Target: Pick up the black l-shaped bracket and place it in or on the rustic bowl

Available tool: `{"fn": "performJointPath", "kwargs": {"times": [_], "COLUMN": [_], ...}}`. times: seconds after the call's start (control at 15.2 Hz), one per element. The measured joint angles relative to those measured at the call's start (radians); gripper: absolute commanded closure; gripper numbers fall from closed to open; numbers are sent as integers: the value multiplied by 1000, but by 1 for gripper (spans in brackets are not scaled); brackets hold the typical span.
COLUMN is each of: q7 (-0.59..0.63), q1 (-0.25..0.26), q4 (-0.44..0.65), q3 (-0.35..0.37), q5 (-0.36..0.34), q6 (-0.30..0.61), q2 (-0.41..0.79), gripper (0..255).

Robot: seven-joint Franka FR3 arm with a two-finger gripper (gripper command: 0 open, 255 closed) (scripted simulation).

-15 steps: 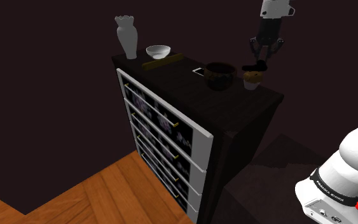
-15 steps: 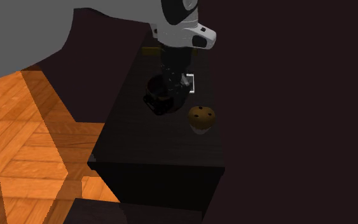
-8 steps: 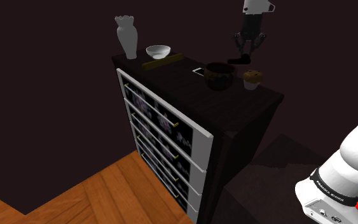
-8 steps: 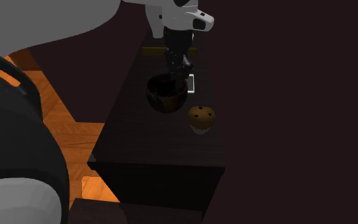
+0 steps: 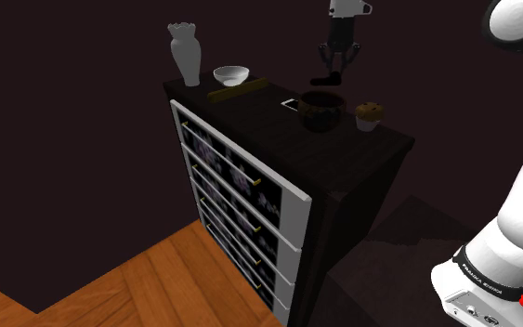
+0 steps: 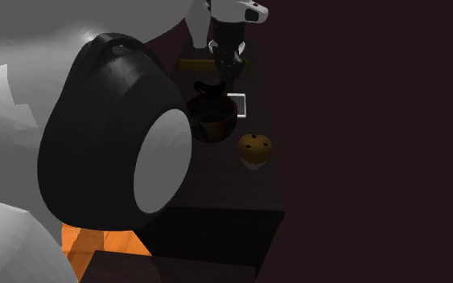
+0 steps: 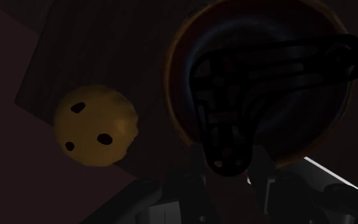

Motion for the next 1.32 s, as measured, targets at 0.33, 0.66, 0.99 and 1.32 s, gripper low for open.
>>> {"fn": "performJointPath", "kwargs": {"times": [0.33, 0.66, 0.99, 1.32], "q7": [1, 1, 0, -1], "q1": [1, 3, 3, 3], "q4": [-62, -135, -189, -192], "q3": [1, 1, 1, 1], "q5": [0, 0, 0, 0], "q6": [66, 136, 188, 191], "q2": [4, 1, -2, -1], "gripper": [255, 255, 255, 255]}}
